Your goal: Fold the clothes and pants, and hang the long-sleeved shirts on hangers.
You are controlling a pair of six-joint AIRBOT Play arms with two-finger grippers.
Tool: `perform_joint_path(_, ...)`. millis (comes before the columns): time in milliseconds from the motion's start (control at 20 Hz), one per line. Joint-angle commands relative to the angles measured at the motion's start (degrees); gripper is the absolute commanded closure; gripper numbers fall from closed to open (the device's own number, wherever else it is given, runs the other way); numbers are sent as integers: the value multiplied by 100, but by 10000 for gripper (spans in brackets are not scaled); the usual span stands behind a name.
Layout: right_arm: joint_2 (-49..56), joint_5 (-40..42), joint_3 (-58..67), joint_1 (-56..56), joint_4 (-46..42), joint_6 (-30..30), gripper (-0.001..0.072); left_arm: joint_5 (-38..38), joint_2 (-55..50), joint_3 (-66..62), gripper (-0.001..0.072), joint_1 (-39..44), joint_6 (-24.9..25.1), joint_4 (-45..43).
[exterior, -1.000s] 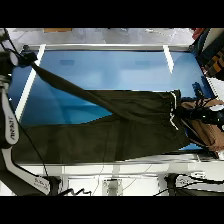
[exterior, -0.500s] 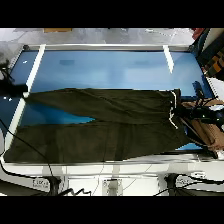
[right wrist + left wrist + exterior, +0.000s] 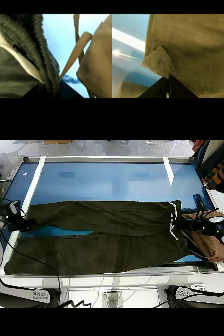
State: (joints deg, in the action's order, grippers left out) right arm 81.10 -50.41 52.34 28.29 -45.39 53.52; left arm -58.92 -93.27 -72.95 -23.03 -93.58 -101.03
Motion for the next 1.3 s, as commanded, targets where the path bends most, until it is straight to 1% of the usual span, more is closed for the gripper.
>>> perform_joint_path(0,-2,17,4,-2,-2,0,664,898,208,166,689,-164,-643,-52)
perform_joint_path(50,-2,17,4,-2,-2,2,665,1217,304,166,689,-179,-750,-55)
perform_joint_path(150,-2,17,4,-2,0,2,664,1628,433,166,689,-203,-765,-57)
perform_joint_path(200,-2,22,4,-2,0,2,664,1600,455,166,689,-221,-765,-63)
perform_joint_path(300,-2,74,4,-2,0,0,665,1128,450,199,690,-332,-767,-109)
perform_joint_path(450,-2,116,4,-2,0,0,664,918,452,367,690,-612,-778,-111)
perform_joint_path(600,-2,120,4,-2,33,0,665,938,446,485,689,-750,-848,-96)
perform_joint_path(750,-2,297,4,-94,57,0,664,1182,437,503,689,-752,-850,-42)
perform_joint_path(950,-2,564,4,-232,61,2,664,1106,431,509,689,-737,-850,-7)
perform_joint_path(1000,-11,551,4,-232,59,2,664,1060,435,507,652,-737,-846,-7)
perform_joint_path(1050,-42,522,4,-232,46,0,598,949,459,507,351,-730,-828,-11)
perform_joint_path(1100,-111,520,7,-232,46,0,361,874,501,498,9,-732,-813,-11)
perform_joint_path(1150,-219,525,7,-225,39,4,81,695,570,433,-3,-732,-758,-28)
perform_joint_path(1200,-354,522,7,-221,2,59,19,542,671,337,-2,-732,-758,-63)
perform_joint_path(1250,-542,514,20,-221,-151,302,23,431,802,223,0,-732,-758,-76)
